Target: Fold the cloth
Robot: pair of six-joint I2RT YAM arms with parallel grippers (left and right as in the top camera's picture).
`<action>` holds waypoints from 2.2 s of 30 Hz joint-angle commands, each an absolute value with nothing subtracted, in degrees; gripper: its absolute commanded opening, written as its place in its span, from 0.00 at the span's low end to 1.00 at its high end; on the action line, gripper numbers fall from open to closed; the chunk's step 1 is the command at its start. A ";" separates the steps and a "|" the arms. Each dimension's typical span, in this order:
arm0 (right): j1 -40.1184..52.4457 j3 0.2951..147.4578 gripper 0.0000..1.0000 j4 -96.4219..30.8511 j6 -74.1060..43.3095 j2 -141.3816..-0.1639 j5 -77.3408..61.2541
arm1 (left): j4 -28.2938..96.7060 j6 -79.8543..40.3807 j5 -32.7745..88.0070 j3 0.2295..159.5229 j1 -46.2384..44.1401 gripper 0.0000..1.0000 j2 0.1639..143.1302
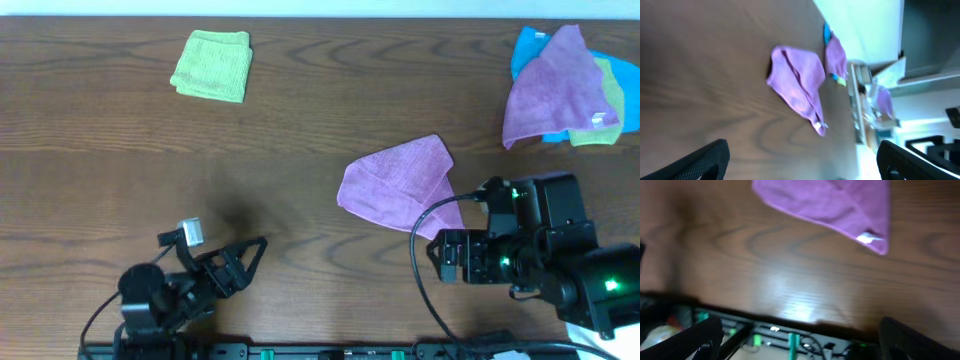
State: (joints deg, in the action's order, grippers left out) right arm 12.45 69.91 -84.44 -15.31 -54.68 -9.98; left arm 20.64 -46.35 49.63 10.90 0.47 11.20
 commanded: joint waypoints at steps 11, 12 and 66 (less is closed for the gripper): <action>8.69 63.88 0.99 -79.96 -20.97 -55.13 -4.40 | 12.62 -47.62 59.09 28.29 -12.67 0.95 54.22; 8.69 63.86 0.99 -79.35 -20.97 -55.16 -3.75 | 10.76 -46.35 58.74 29.45 -13.63 0.95 57.76; -10.46 59.20 0.99 -66.67 -6.35 -69.54 -6.42 | 0.47 -37.93 31.53 57.30 -33.04 0.80 108.31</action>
